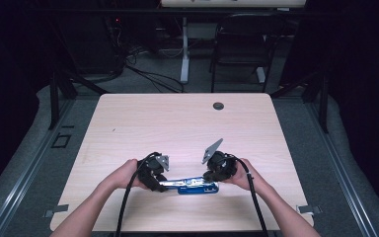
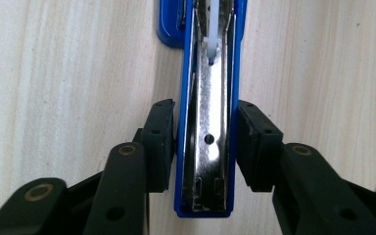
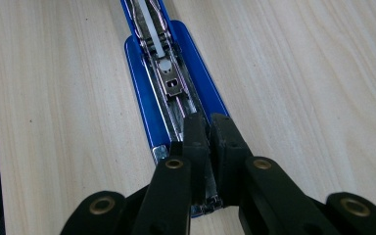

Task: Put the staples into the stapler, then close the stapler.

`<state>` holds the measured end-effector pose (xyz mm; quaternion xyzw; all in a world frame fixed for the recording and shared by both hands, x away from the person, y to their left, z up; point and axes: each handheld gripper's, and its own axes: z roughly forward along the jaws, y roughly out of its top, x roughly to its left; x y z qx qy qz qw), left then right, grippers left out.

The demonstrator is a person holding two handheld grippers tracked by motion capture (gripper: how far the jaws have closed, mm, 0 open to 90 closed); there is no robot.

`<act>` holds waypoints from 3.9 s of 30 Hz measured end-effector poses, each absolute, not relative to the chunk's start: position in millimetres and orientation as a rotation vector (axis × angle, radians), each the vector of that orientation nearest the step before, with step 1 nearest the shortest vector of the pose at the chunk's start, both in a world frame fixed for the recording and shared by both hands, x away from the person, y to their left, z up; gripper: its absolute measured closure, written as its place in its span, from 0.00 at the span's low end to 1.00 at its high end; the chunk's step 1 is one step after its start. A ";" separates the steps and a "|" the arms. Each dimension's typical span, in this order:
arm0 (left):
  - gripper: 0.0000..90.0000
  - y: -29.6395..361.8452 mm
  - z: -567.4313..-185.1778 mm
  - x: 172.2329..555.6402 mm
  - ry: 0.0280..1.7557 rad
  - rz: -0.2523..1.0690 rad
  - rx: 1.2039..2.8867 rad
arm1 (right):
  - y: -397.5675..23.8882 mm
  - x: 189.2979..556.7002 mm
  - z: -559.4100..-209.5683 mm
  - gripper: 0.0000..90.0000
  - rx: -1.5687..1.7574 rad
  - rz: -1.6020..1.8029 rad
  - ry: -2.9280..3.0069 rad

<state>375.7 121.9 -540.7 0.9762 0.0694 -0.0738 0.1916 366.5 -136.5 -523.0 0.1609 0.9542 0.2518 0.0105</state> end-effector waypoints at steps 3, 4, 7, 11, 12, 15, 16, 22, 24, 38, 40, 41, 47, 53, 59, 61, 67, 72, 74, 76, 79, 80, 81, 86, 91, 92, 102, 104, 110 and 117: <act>0.71 121.0 -540.2 375.5 0.187 -0.204 2.745 | -139.6 366.9 -522.3 0.96 0.513 0.783 2.971; 0.71 121.2 -540.1 375.7 0.184 -0.206 2.746 | -140.7 366.9 -521.7 0.96 0.515 0.783 2.969; 0.71 121.3 -539.0 375.5 0.179 -0.204 2.745 | -144.4 366.7 -520.0 0.99 0.525 0.816 2.963; 0.72 121.1 -536.7 375.2 0.172 -0.196 2.747 | -147.2 366.1 -518.9 0.98 0.545 0.811 2.959; 0.72 120.8 -536.1 375.0 0.172 -0.194 2.751 | -147.6 366.2 -519.0 0.99 0.547 0.811 2.961; 0.72 119.9 -534.9 375.3 0.168 -0.197 2.754 | -148.5 365.7 -518.6 0.98 0.543 0.797 2.961; 0.72 119.6 -534.4 375.4 0.162 -0.194 2.758 | -148.8 365.8 -518.5 0.98 0.545 0.797 2.961; 0.72 118.6 -530.6 375.0 0.154 -0.180 2.768 | -148.7 366.7 -517.5 0.96 0.546 0.800 2.944; 0.72 117.9 -528.7 374.9 0.151 -0.178 2.776 | -146.5 366.0 -519.5 0.96 0.555 0.823 2.938; 0.71 119.5 -525.4 374.5 0.164 -0.183 2.752 | -111.5 358.4 -528.3 1.00 0.485 0.873 2.924; 0.71 119.3 -524.6 374.6 0.162 -0.182 2.755 | -108.3 357.6 -529.6 1.00 0.478 0.870 2.930; 0.71 119.0 -524.4 374.7 0.160 -0.182 2.758 | -106.9 357.3 -530.1 1.00 0.472 0.873 2.931; 0.71 118.5 -521.7 374.1 0.157 -0.169 2.758 | -104.5 356.6 -529.8 1.00 0.466 0.880 2.928; 0.72 118.2 -519.0 373.0 0.147 -0.148 2.751 | -103.5 356.1 -529.4 1.00 0.471 0.900 2.927; 0.72 117.5 -515.5 372.0 0.149 -0.140 2.745 | -98.6 354.7 -530.7 1.00 0.462 0.908 2.933; 0.72 116.9 -514.7 371.8 0.148 -0.139 2.749 | -98.3 354.6 -530.5 1.00 0.462 0.911 2.934; 0.71 115.0 -513.9 369.9 0.153 -0.132 2.767 | -98.9 354.8 -531.0 1.00 0.470 0.916 2.936; 0.72 115.5 -511.8 368.0 0.147 -0.102 2.762 | -99.6 354.8 -531.1 1.00 0.469 0.915 2.937; 0.72 115.3 -509.3 367.9 0.139 -0.101 2.756 | -99.7 354.9 -531.3 1.00 0.469 0.915 2.937; 0.72 115.0 -505.6 367.8 0.140 -0.094 2.742 | -99.7 354.9 -531.2 1.00 0.470 0.918 2.936; 0.72 112.7 -500.2 367.2 0.129 -0.082 2.732 | -99.7 354.6 -530.9 1.00 0.475 0.921 2.932; 0.72 111.8 -499.2 366.8 0.129 -0.075 2.733 | -99.5 354.5 -530.9 1.00 0.475 0.924 2.934; 0.72 111.3 -497.9 366.3 0.126 -0.074 2.729 | -99.4 354.3 -530.6 1.00 0.474 0.917 2.936; 0.72 109.0 -494.2 365.8 0.126 -0.070 2.722 | -98.9 354.0 -531.1 1.00 0.477 0.924 2.936; 0.72 106.4 -492.6 366.0 0.123 -0.072 2.750 | -99.2 354.3 -531.2 1.00 0.478 0.929 2.939; 0.72 106.2 -492.2 366.1 0.126 -0.077 2.746 | -99.3 354.3 -531.2 1.00 0.478 0.929 2.938; 0.71 105.3 -487.4 365.8 0.120 -0.067 2.751 | -99.9 354.4 -531.3 1.00 0.483 0.933 2.939; 0.71 105.3 -486.3 365.5 0.121 -0.059 2.748 | -100.2 354.4 -531.3 1.00 0.486 0.934 2.938; 0.71 101.8 -482.6 363.7 0.124 -0.050 2.743 | -101.2 354.3 -531.4 1.00 0.497 0.940 2.940; 0.71 99.4 -480.2 363.1 0.121 -0.040 2.731 | -100.1 352.8 -531.9 1.00 0.492 0.951 2.939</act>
